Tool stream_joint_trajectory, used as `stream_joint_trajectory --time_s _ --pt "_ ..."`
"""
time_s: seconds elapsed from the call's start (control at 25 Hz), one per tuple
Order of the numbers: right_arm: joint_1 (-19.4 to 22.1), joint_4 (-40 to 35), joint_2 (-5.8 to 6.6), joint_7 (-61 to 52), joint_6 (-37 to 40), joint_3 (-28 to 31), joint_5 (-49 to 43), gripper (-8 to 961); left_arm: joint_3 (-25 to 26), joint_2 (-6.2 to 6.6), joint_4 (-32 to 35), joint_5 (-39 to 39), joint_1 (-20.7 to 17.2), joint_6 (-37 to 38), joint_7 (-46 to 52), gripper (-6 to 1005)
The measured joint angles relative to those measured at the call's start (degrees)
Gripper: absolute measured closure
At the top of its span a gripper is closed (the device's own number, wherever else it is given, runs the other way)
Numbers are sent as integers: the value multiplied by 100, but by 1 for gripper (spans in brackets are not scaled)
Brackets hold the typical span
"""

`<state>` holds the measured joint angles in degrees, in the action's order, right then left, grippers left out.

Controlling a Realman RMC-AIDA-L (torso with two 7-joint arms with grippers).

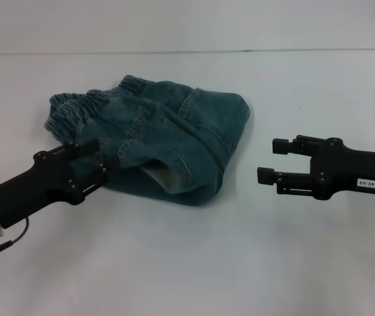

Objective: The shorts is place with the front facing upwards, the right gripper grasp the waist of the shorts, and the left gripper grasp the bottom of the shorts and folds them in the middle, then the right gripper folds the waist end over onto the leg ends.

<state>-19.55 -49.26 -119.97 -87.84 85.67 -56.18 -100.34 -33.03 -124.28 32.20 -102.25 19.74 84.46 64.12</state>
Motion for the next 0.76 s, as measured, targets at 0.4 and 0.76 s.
stream_joint_trajectory --time_s 0.4,0.76 --pt "-80 345 -6 127 -217 -17 36 121 -18 -5 224 -7 -63 44 153 272" --pt "-150 366 -9 143 -229 6 50 121 -19 -17 233 -7 -91 49 170 84"
